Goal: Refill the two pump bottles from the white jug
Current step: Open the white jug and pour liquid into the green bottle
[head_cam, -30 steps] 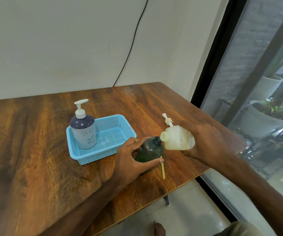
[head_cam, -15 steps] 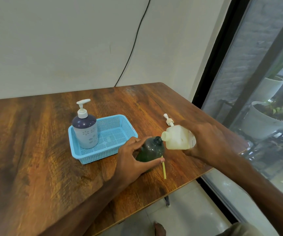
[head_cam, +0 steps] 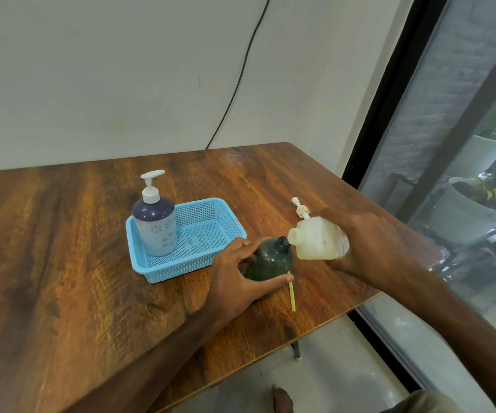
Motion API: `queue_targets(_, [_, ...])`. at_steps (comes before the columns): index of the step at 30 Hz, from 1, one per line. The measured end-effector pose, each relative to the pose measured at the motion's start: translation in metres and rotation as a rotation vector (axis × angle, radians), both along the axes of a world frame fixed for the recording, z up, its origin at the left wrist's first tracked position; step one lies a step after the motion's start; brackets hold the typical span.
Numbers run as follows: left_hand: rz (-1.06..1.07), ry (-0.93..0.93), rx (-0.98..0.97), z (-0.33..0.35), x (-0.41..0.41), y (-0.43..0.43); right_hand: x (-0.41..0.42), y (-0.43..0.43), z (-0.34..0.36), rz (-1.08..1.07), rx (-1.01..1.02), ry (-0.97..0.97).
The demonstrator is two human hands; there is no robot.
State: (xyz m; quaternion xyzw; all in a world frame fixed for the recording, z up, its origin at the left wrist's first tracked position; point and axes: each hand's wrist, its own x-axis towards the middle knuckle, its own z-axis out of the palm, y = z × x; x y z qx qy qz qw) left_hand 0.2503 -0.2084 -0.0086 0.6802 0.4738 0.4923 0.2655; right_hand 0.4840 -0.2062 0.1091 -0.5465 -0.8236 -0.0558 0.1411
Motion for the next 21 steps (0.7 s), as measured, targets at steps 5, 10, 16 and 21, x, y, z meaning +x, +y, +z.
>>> queue_targets(5, [0.005,0.007,-0.009,-0.0011,0.0004,0.0008,-0.0012,-0.0003,0.0,-0.011,0.0,-0.012])
queue_targets(10, [-0.014,-0.024,-0.024,-0.0017,0.0006,0.0012,-0.0009,-0.0002,0.0037,-0.002,0.002,-0.035])
queue_targets(16, [-0.022,-0.041,-0.01,0.0005,0.0007,0.0008,-0.0021,-0.0007,0.0047,-0.005,0.012,-0.05])
queue_targets(21, [-0.019,-0.032,0.011,0.001,0.001,0.0009,-0.0024,-0.0004,0.0046,-0.01,-0.007,-0.056])
